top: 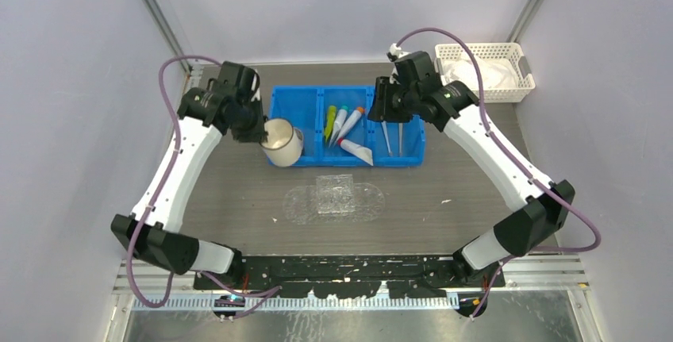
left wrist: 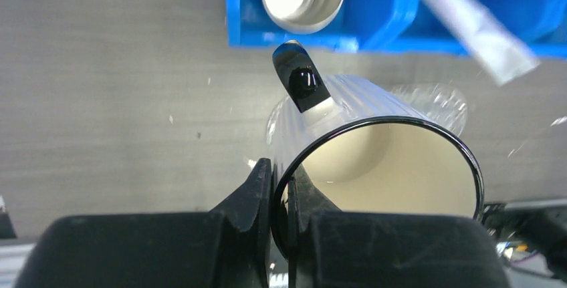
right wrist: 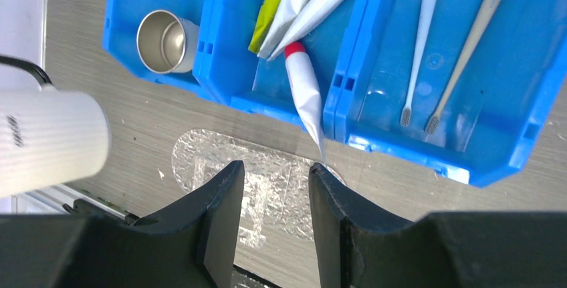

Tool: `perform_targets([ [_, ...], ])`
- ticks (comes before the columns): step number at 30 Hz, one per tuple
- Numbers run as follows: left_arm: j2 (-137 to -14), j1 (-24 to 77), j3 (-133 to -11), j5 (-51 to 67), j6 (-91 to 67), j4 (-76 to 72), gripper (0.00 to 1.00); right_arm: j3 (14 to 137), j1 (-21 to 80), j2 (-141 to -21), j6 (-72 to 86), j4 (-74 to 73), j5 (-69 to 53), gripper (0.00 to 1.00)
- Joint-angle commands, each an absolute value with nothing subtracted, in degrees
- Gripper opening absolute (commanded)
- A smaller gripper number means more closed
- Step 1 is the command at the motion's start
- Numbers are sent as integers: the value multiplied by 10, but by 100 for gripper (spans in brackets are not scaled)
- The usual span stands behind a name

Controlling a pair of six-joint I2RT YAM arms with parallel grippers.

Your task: Prepare toiletry sets of a toothbrush and toothpaste on the tray

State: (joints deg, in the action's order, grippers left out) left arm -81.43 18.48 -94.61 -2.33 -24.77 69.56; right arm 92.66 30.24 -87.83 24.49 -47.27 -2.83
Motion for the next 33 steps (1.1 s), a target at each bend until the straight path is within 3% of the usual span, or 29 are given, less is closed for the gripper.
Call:
perform_targets([
  [1, -749, 200, -868, 15, -233, 709, 7, 900, 301, -824, 243, -493, -12, 46],
  [10, -681, 231, -715, 30, -227, 655, 10, 853, 300, -764, 252, -504, -5, 47],
  [22, -696, 324, -602, -94, -261, 477, 8, 810, 300, -735, 249, -504, -3, 47],
  [33, -722, 325, -581, -96, -266, 436, 8, 785, 300, -739, 243, -488, -3, 47],
])
